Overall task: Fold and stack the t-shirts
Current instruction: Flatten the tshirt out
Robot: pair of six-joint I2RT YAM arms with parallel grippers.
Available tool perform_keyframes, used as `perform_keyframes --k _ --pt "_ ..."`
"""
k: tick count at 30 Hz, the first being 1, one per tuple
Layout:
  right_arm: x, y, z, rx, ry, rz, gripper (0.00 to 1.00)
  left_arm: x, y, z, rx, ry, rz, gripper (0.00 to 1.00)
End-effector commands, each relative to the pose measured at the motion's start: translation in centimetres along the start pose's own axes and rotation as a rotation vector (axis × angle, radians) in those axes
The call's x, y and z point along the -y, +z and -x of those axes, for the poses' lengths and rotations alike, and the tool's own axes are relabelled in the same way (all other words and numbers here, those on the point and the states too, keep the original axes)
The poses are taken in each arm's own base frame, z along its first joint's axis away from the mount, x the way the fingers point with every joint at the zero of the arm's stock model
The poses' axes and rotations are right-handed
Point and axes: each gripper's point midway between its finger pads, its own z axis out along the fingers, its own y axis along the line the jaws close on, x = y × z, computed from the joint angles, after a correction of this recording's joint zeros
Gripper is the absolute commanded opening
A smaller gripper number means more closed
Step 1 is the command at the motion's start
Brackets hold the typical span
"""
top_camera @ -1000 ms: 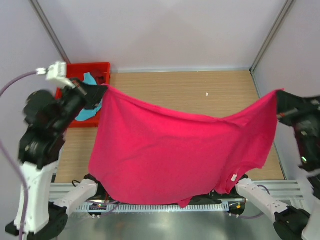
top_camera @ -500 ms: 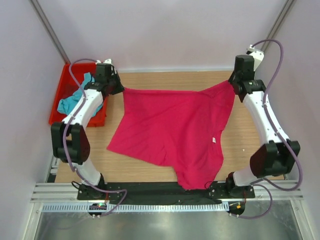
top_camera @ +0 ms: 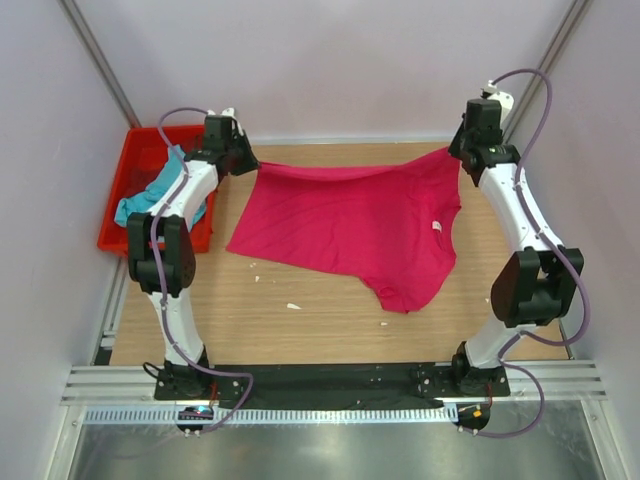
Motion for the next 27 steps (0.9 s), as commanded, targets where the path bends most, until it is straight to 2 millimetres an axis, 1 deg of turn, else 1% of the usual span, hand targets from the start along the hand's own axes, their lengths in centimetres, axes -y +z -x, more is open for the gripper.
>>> perform_keyframes --k 1,2,3,4,5,6,7,8,9,10,11,12,13,14,15,16,17,18,19,20,21,22,23,24,25,26,27 --pt "0.4 -2.4 2.8 0.084 0.033 0.034 0.01 2.0 -1.7 3.3 0.084 0.009 -0.057 0.00" --pt "0.9 -2.7 2.6 0.074 0.037 0.025 0.01 2.1 -2.0 3.4 0.085 0.007 -0.059 0.00" --pt "1.3 -3.3 2.8 0.076 0.044 0.018 0.01 2.5 -2.9 3.7 0.090 0.005 -0.067 0.00" --pt "2.6 -3.7 3.3 0.085 0.065 -0.009 0.01 2.7 -3.4 3.6 0.087 -0.006 -0.075 0.00" --pt "3.3 -5.2 4.2 0.102 0.086 -0.016 0.01 3.1 -4.3 3.9 0.100 -0.010 -0.084 0.00" --pt "3.8 -6.2 5.2 0.123 0.109 -0.020 0.01 4.0 -6.1 4.9 0.131 -0.012 -0.105 0.00" --pt "5.3 -7.1 6.0 0.132 0.136 -0.045 0.01 4.5 -7.3 4.9 0.136 -0.031 -0.119 0.00" --pt "5.8 -9.3 7.7 0.181 0.175 -0.037 0.01 5.1 -8.5 5.4 0.154 -0.036 -0.136 0.00" --pt "6.1 -11.0 9.6 0.225 0.197 -0.022 0.01 5.7 -9.8 5.9 0.170 -0.043 -0.156 0.00" --pt "6.7 -12.5 10.6 0.246 0.207 -0.026 0.01 7.0 -12.9 7.1 0.221 -0.038 -0.196 0.00" --pt "6.8 -14.7 12.0 0.292 0.200 -0.014 0.01 7.7 -14.4 7.7 0.245 -0.042 -0.215 0.00" --pt "6.8 -17.4 14.3 0.358 0.203 0.003 0.01 8.3 -16.3 8.2 0.270 -0.041 -0.232 0.00" --pt "6.9 -19.0 15.3 0.391 0.200 0.008 0.01 9.4 -19.8 9.3 0.330 -0.031 -0.263 0.00" --pt "7.2 -20.5 15.7 0.405 0.193 0.006 0.01 10.1 -22.0 9.8 0.363 -0.019 -0.287 0.00" --pt "7.5 -24.3 17.5 0.485 0.200 0.022 0.01 10.5 -23.7 10.0 0.383 -0.014 -0.297 0.00" --pt "7.7 -25.8 17.9 0.511 0.208 0.025 0.01 10.9 -25.6 10.3 0.413 -0.008 -0.312 0.00" --pt "8.1 -28.0 18.4 0.553 0.224 0.031 0.01 11.9 -29.7 10.8 0.481 0.009 -0.348 0.00" --pt "8.4 -31.5 19.1 0.622 0.245 0.056 0.01 12.0 -31.3 10.6 0.502 0.015 -0.355 0.00" --pt "8.5 -33.4 19.2 0.654 0.253 0.079 0.01 12.3 -33.4 10.6 0.537 0.024 -0.366 0.00" --pt "8.6 -35.1 19.4 0.686 0.263 0.098 0.01 12.7 -36.8 10.5 0.595 0.038 -0.389 0.00" --pt "8.7 -38.4 19.4 0.743 0.276 0.137 0.01 12.8 -38.6 10.1 0.621 0.054 -0.394 0.00" --pt "8.7 -39.9 19.5 0.774 0.281 0.163 0.01 12.8 -40.3 9.9 0.649 0.061 -0.399 0.00" --pt "8.7 -41.2 19.4 0.795 0.285 0.183 0.01 12.7 -43.1 9.4 0.696 0.067 -0.399 0.00" --pt "8.9 -42.6 19.3 0.821 0.291 0.200 0.01 12.6 -44.4 9.1 0.717 0.079 -0.397 0.00" --pt "9.3 -44.6 19.1 0.856 0.304 0.217 0.01 12.4 -45.4 8.8 0.734 0.086 -0.386 0.00" --pt "9.4 -45.6 19.0 0.873 0.305 0.231 0.01 12.4 -46.2 8.2 0.733 0.089 -0.385 0.00" --pt "9.6 -46.8 19.1 0.897 0.310 0.239 0.01 12.5 -47.7 7.9 0.761 0.091 -0.394 0.00"
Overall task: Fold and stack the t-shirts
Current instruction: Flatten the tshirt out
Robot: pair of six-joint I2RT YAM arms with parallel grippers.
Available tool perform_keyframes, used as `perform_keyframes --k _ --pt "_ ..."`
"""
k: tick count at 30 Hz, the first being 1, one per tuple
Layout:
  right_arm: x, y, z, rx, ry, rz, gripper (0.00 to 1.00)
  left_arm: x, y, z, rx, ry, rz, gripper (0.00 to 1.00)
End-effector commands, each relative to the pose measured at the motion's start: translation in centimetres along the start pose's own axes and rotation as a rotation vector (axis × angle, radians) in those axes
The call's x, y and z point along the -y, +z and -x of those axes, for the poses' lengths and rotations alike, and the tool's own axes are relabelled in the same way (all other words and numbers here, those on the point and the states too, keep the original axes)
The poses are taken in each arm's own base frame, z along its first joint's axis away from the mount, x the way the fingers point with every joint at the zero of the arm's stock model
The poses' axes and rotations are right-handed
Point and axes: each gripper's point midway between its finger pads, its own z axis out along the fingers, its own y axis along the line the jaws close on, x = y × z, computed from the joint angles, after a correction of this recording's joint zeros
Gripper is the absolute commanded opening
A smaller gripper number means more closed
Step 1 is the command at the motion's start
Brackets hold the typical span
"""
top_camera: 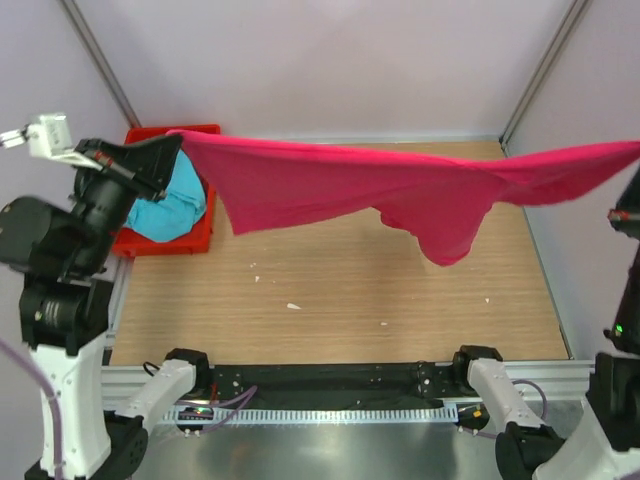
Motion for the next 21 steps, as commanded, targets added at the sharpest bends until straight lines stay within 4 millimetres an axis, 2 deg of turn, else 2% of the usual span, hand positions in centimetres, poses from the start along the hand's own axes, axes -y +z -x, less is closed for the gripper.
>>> perform_keyframes --k 1,3,6,7,8,11,12,14,15,16,17,18,19,20,21 --pt "-0.4 -0.6 0.9 0.017 0.015 0.016 0.01 -0.5 -1.7 -0.1 -0.009 0.029 0.052 0.00" --pt "-0.9 -1.3 2.2 0.044 0.029 0.034 0.01 0.0 -2.5 0.5 0.007 0.030 0.046 0.00" --pt "-1.3 -0.4 2.0 0.043 0.049 0.043 0.01 -0.2 -2.5 0.6 0.013 0.042 0.060 0.00" --pt "-1.1 0.1 1.4 0.033 0.046 0.037 0.01 -0.6 -2.3 0.4 0.010 0.053 0.069 0.00" --pt "-0.9 1.5 -0.7 -0.012 0.038 0.030 0.01 -0.9 -1.9 0.2 0.006 0.058 0.079 0.00" --pt "-0.8 4.1 -3.7 -0.045 0.042 0.036 0.01 -2.8 0.4 -1.5 -0.029 0.086 0.114 0.00" --pt "-0.2 5.7 -6.6 -0.101 0.039 0.016 0.01 -4.1 1.4 -3.2 -0.060 0.089 0.139 0.00" --pt "-0.2 7.6 -8.8 -0.115 0.045 0.031 0.01 -5.8 3.9 -5.0 -0.081 0.103 0.158 0.00" --pt "0.9 9.3 -13.0 -0.190 0.034 0.001 0.01 -7.2 4.9 -7.0 -0.124 0.105 0.173 0.00" --pt "0.8 10.3 -14.3 -0.192 0.039 0.015 0.01 -8.1 5.9 -8.3 -0.146 0.107 0.185 0.00" --pt "1.9 11.1 -17.6 -0.250 0.028 -0.004 0.01 -9.7 7.8 -10.2 -0.174 0.114 0.198 0.00" --pt "2.8 12.2 -20.9 -0.302 0.018 -0.025 0.01 -11.3 8.6 -12.9 -0.221 0.113 0.216 0.00" --pt "2.8 13.2 -22.1 -0.294 0.021 -0.009 0.01 -12.5 9.5 -14.5 -0.240 0.112 0.231 0.00" --pt "4.0 13.6 -25.7 -0.356 0.004 -0.027 0.01 -14.5 11.4 -17.4 -0.286 0.106 0.251 0.00" --pt "4.3 14.5 -27.0 -0.351 0.004 -0.021 0.01 -15.8 12.1 -19.9 -0.334 0.110 0.260 0.00"
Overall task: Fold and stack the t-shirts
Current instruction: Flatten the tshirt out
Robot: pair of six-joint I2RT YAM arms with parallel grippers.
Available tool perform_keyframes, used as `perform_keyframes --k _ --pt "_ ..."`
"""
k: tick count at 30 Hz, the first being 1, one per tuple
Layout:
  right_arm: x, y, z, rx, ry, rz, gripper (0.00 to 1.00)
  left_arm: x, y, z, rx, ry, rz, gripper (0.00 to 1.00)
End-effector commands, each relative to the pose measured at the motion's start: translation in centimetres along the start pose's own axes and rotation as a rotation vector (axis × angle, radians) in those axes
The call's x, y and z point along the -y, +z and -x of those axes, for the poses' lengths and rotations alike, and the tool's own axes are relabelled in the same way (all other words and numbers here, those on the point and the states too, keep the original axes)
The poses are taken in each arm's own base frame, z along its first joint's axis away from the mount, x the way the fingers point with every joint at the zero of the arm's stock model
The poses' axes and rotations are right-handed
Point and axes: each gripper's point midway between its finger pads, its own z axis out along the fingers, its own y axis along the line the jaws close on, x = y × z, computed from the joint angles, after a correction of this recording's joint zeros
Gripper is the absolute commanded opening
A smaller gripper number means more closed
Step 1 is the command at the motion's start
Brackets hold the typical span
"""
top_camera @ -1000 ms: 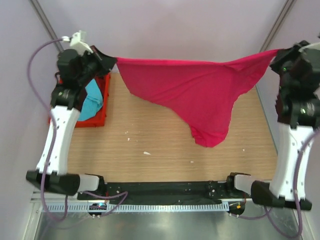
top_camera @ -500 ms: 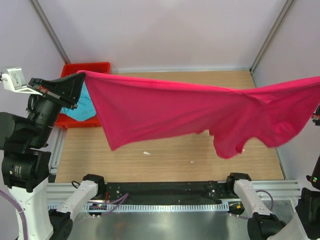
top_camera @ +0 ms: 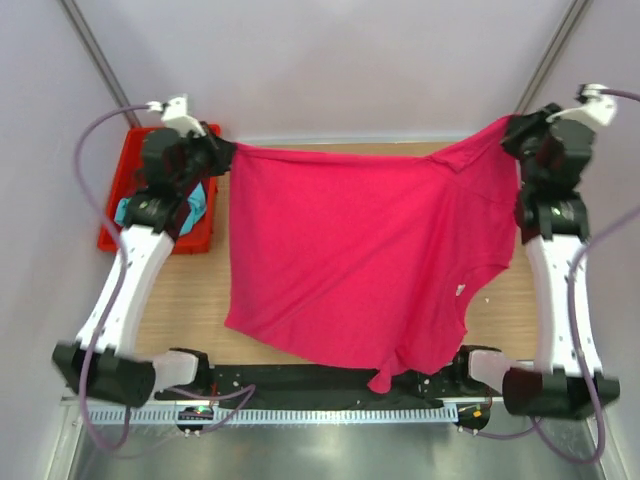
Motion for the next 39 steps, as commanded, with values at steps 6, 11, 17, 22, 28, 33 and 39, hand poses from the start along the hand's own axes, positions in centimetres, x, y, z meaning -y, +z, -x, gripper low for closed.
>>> perform_keyframes --k 6,11,17,22,28,33,39 --pt "4.2 13.8 -15.8 -0.177 -0.020 -0.022 0.01 -10.5 17.4 -15.7 -0.263 0.043 0.172 0.00" --pt "6.4 20.7 -24.4 -0.308 -0.031 -0.044 0.01 -13.8 24.3 -19.2 -0.312 -0.026 0.173 0.00" --pt "6.3 24.7 -28.1 -0.378 -0.014 -0.029 0.05 -16.4 28.1 -22.6 -0.354 -0.046 0.212 0.00" --pt "7.6 26.4 -32.2 -0.509 -0.030 -0.066 0.41 -18.3 29.5 -23.1 -0.368 -0.023 0.297 0.38" --pt "9.2 25.5 -28.2 -0.596 -0.119 -0.267 0.82 -17.1 28.4 -16.3 -0.273 0.045 0.406 0.82" --pt "10.4 17.7 -28.2 -0.767 -0.121 -0.389 0.82 -11.8 24.3 -14.5 -0.338 0.049 0.342 0.77" --pt "9.0 4.8 -32.2 -0.959 -0.116 -0.426 0.77 -7.9 16.6 -22.7 -0.597 0.105 0.311 0.60"
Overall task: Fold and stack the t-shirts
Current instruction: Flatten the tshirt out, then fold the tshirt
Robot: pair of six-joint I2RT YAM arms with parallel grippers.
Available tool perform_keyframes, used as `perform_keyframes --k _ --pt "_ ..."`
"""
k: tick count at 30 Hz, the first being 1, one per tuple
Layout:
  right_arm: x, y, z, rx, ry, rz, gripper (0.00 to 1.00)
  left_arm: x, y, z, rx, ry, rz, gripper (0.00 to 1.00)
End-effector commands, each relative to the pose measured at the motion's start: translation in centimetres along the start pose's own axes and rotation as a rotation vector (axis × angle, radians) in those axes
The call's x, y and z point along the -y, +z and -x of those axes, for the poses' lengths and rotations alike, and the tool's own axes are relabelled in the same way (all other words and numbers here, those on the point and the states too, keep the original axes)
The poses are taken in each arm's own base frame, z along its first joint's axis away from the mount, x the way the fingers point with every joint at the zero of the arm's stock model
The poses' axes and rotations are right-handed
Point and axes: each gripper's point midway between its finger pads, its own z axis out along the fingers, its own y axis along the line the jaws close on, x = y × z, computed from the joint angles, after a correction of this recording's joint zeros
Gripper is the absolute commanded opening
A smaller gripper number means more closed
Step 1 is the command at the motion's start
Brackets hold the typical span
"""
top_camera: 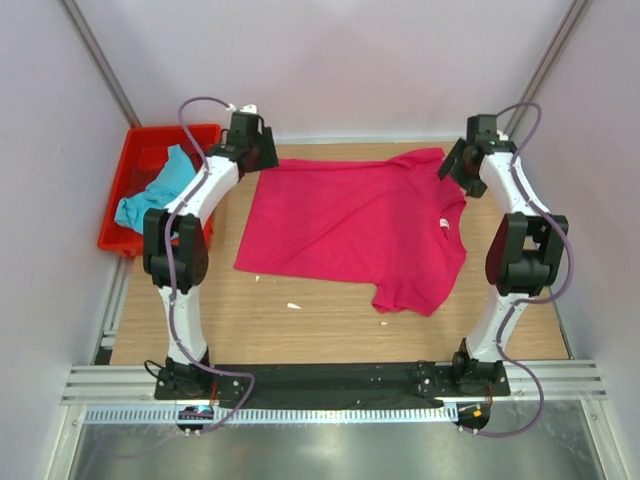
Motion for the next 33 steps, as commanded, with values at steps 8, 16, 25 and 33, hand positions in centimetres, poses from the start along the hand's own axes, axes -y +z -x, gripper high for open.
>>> perform_keyframes --k 8,16,25,33 --pt "-0.3 -6.5 -21.0 -0.333 -0.138 0.032 0.56 -0.4 -7.6 -18.2 -0.458 0.095 -0.008 0.49" --pt "2.6 -5.8 -24.7 -0.358 -0.178 -0.031 0.38 -2.1 -7.7 -21.4 -0.537 0.094 0.048 0.46" --pt "6.8 -4.2 -25.7 -0.398 -0.146 -0.116 0.45 -4.6 -6.8 -24.6 -0.639 0.079 0.172 0.45" --pt "7.1 -4.1 -21.6 -0.371 -0.207 -0.159 0.64 -4.3 -7.1 -24.6 -0.645 0.102 0.138 0.47"
